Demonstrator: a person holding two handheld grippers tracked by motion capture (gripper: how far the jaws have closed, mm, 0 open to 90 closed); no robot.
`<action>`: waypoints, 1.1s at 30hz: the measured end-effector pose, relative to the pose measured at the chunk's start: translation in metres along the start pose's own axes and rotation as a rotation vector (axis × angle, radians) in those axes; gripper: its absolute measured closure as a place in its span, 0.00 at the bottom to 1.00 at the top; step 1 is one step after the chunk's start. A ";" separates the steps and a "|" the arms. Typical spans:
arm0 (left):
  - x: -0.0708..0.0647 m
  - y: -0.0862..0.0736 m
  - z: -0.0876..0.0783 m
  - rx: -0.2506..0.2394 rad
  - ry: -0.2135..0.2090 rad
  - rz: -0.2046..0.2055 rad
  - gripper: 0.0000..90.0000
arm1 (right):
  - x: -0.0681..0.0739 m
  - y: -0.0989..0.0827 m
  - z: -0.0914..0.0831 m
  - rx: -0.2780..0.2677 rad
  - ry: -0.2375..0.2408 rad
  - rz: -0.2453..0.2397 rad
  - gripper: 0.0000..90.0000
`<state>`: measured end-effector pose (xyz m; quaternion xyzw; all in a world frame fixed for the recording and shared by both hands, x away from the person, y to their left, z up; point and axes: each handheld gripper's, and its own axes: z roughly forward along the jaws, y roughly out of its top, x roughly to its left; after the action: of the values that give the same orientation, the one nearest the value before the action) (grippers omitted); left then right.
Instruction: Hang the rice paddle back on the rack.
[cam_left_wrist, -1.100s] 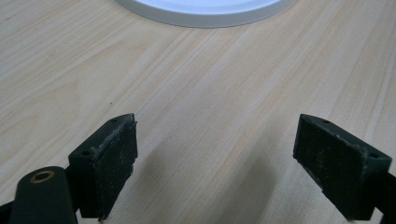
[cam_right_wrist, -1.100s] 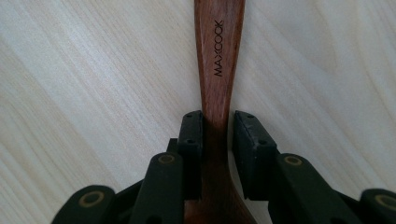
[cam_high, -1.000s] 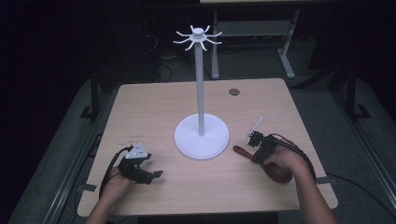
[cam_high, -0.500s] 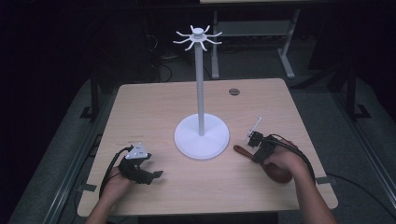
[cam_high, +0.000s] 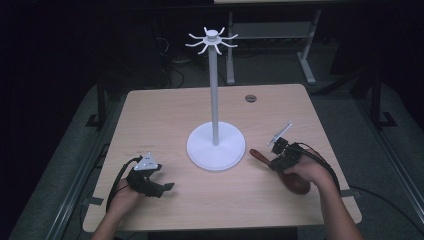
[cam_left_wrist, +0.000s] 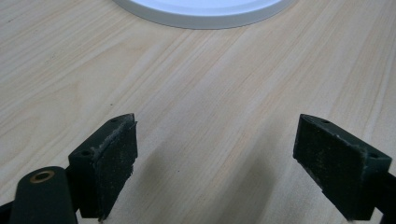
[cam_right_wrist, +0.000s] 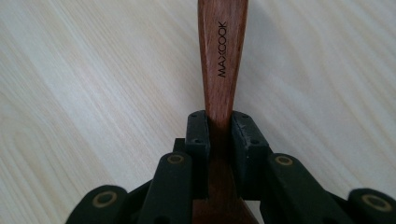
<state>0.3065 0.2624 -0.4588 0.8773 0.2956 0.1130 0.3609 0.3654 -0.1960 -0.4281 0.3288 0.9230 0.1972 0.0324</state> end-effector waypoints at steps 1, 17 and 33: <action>0.000 0.000 0.000 0.000 0.000 0.000 0.15 | -0.001 -0.001 -0.001 -0.016 0.002 0.000 0.86; 0.000 0.000 0.000 0.000 0.000 -0.001 0.15 | -0.010 -0.018 -0.029 -0.249 0.038 0.077 0.86; 0.000 0.000 0.000 0.002 0.001 0.000 0.15 | -0.017 -0.029 -0.052 -0.480 0.081 0.106 0.87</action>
<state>0.3069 0.2623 -0.4592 0.8776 0.2957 0.1130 0.3599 0.3513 -0.2445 -0.3925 0.3514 0.8318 0.4251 0.0622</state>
